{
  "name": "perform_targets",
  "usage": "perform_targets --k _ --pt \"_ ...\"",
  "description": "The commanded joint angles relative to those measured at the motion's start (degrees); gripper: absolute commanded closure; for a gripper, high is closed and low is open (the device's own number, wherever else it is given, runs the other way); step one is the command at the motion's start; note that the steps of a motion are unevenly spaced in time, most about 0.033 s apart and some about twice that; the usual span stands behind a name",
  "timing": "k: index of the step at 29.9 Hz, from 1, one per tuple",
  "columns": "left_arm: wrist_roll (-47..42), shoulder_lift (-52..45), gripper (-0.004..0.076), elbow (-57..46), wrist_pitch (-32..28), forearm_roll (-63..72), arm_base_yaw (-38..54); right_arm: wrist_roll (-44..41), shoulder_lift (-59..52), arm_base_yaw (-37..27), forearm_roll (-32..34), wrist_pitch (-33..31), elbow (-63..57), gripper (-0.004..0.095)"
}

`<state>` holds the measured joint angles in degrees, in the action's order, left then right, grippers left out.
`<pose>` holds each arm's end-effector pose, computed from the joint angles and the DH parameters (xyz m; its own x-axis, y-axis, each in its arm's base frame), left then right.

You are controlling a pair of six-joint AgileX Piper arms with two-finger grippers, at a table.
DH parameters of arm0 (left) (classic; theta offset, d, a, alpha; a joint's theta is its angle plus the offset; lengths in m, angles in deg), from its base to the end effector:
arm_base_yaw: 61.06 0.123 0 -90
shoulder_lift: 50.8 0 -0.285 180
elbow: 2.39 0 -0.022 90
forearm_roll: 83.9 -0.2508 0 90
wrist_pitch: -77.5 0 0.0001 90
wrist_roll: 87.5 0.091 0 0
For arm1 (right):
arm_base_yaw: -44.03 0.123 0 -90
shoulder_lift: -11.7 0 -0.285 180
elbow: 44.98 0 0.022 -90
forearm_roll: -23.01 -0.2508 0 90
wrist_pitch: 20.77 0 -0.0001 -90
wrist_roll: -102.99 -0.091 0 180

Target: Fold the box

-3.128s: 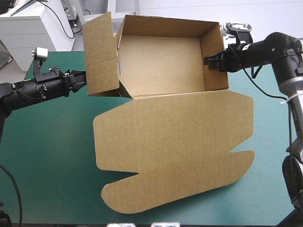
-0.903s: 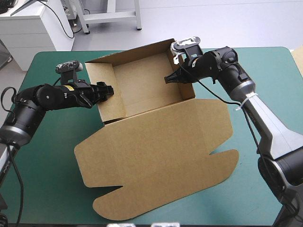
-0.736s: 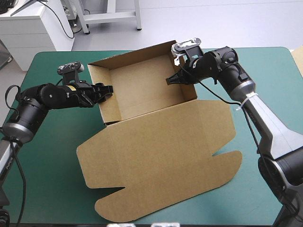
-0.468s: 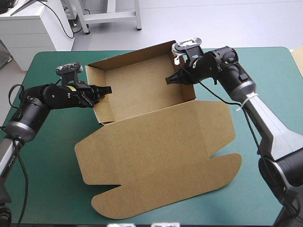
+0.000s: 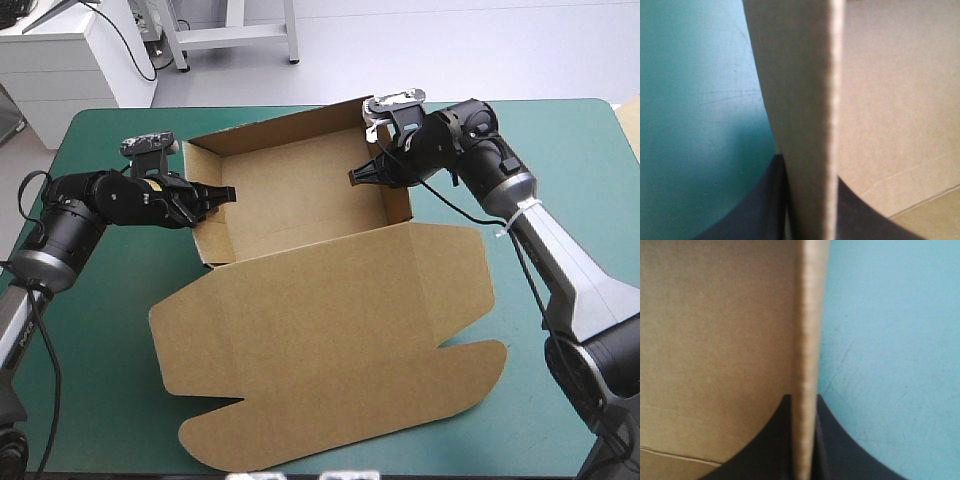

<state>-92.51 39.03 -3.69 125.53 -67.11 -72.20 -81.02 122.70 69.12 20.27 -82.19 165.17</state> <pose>0.3002 -0.0791 0.3590 -0.7917 -0.1254 -0.5978 0.1107 0.9330 -0.3423 0.3623 0.1739 0.3787 -0.7544 -0.2509 -0.6066 -0.3786 0.9212 0.0898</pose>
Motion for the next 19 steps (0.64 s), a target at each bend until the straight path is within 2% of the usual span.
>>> perform_targets --k 1,4,7,13,19 --pt "2.00 -0.41 0.0731 8.89 1.43 -1.19 -1.36 0.81 -3.10 -0.25 1.61 -3.71 1.71 0.0923" --pt "1.58 2.83 0.0731 15.78 7.75 -6.26 -2.95 -0.16 -3.10 -0.25 2.38 -6.43 1.71 0.0923" --pt "0.89 6.67 0.0731 21.40 11.56 -8.97 -5.13 -1.85 -3.10 -0.25 3.45 -8.75 1.71 0.0923" --pt "-1.57 14.06 0.0731 26.23 15.60 -13.04 -9.72 -5.36 -1.86 -0.25 1.65 -9.90 0.15 0.0923" --pt "-3.51 20.46 0.0731 26.23 16.03 -12.94 -12.02 -5.72 2.03 -0.25 -1.43 -9.90 -2.00 0.0923"
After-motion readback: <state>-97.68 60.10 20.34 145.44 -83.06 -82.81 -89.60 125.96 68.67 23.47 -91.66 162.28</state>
